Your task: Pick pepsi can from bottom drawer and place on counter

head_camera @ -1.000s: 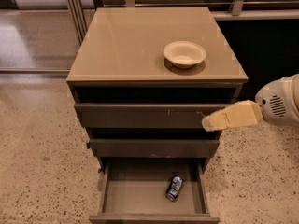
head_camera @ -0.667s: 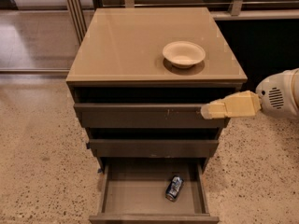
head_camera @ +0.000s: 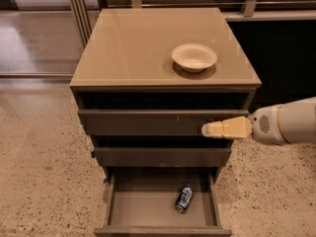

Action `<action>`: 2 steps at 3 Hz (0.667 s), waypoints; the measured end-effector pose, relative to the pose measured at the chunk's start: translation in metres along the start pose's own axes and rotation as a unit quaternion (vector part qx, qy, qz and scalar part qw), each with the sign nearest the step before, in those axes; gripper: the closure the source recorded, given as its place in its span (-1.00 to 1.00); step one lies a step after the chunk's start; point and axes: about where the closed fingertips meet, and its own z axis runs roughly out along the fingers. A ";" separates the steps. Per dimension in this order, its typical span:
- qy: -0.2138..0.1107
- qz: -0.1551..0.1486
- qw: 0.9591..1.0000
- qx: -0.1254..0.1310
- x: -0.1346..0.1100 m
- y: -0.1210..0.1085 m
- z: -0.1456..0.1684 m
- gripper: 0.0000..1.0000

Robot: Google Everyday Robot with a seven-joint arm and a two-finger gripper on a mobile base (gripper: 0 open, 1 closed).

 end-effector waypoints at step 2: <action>0.024 0.085 0.996 0.014 0.032 -0.032 0.119 -1.00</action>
Offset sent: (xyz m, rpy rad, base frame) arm 0.0556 0.0426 -0.1838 -0.0098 0.1562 -0.1580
